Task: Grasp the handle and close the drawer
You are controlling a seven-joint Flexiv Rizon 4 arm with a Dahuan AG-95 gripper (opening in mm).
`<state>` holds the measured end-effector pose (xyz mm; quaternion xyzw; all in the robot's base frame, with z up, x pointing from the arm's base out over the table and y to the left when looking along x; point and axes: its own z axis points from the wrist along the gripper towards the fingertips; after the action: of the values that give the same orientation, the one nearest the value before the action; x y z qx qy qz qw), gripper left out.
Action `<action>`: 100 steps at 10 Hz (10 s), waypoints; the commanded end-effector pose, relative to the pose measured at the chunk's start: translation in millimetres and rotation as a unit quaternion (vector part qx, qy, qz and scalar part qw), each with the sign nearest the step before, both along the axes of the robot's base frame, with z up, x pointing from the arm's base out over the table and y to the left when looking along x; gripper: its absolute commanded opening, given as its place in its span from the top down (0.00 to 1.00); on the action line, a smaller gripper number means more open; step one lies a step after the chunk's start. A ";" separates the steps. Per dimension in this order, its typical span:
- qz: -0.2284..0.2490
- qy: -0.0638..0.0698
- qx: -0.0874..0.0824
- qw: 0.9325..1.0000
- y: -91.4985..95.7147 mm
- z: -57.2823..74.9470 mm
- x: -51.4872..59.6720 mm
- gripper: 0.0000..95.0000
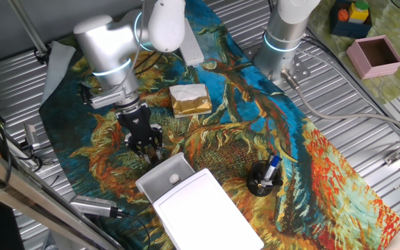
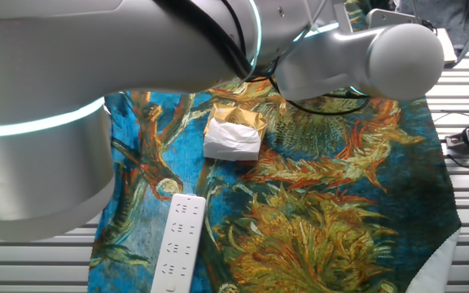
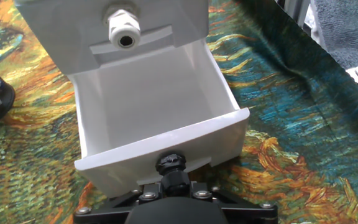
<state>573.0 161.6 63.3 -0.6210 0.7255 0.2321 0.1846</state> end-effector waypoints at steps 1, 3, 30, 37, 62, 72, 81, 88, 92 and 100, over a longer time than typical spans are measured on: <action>-0.002 0.001 0.002 1.000 2.0 0.5 0.7 1.00; -0.003 0.000 0.002 1.000 6.0 0.4 1.6 1.00; -0.042 -0.004 0.012 0.999 65.1 2.5 -1.5 1.00; -0.053 -0.009 0.020 0.998 80.6 -0.4 -5.2 1.00; -0.002 -0.028 0.020 0.999 60.8 2.3 -6.5 0.80; 0.122 -0.019 0.058 0.991 60.8 2.3 -6.5 0.80; 0.127 -0.008 0.082 0.989 61.2 3.0 -5.0 0.60; 0.128 -0.007 0.104 0.986 61.5 3.1 -4.7 0.60; 0.124 -0.004 0.112 0.986 62.8 2.2 -4.0 0.60; 0.116 0.002 0.120 0.986 74.3 -2.5 2.3 0.60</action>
<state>575.1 236.2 60.7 -0.6738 0.6158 0.3382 0.2289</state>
